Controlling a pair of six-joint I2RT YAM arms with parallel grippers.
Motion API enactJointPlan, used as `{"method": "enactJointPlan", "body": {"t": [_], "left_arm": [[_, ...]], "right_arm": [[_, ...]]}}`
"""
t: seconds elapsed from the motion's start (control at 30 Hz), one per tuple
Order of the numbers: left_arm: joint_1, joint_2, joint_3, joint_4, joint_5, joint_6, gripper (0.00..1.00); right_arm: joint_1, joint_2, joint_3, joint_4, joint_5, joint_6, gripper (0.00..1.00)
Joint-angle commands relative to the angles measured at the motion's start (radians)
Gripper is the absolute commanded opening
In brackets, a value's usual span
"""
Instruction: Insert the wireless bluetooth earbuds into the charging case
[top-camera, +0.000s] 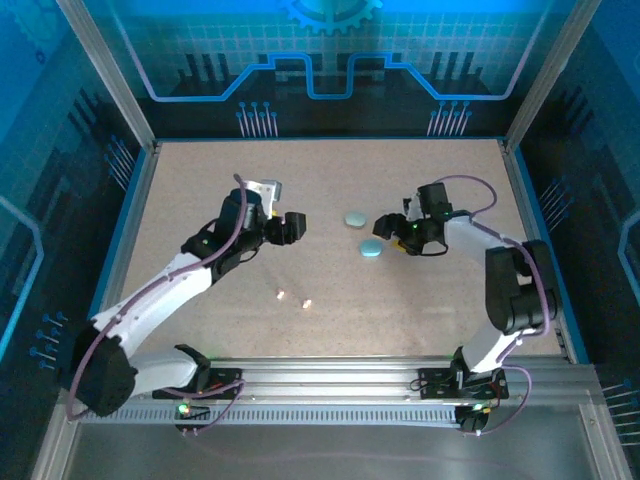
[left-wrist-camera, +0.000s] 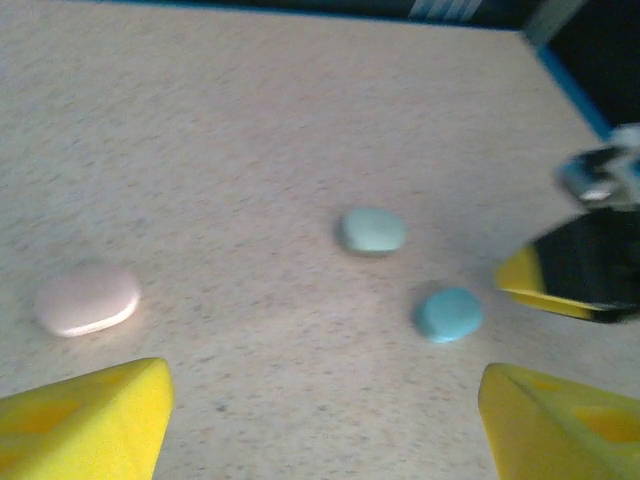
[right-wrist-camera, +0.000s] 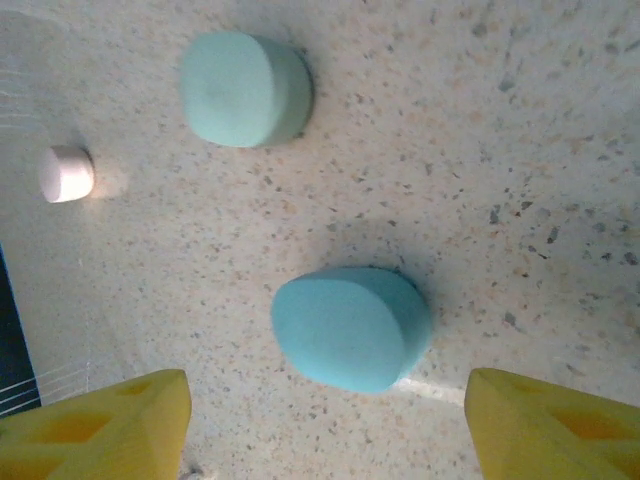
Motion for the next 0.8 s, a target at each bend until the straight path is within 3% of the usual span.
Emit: {"method": "enactJointPlan", "body": {"t": [0.0, 0.33, 0.77], "left_arm": [[0.047, 0.100, 0.083, -0.139, -0.073, -0.077, 0.81], [0.124, 0.499, 0.344, -0.339, -0.175, -0.117, 0.83], [0.158, 0.755, 0.532, -0.377, -0.160, -0.071, 0.83]], "right_arm": [[0.014, -0.090, 0.030, -0.094, 0.045, -0.039, 0.74], [0.060, -0.282, 0.033, -0.188, 0.052, -0.031, 0.74], [0.058, -0.419, -0.036, -0.246, 0.050, -0.035, 0.75]]}}
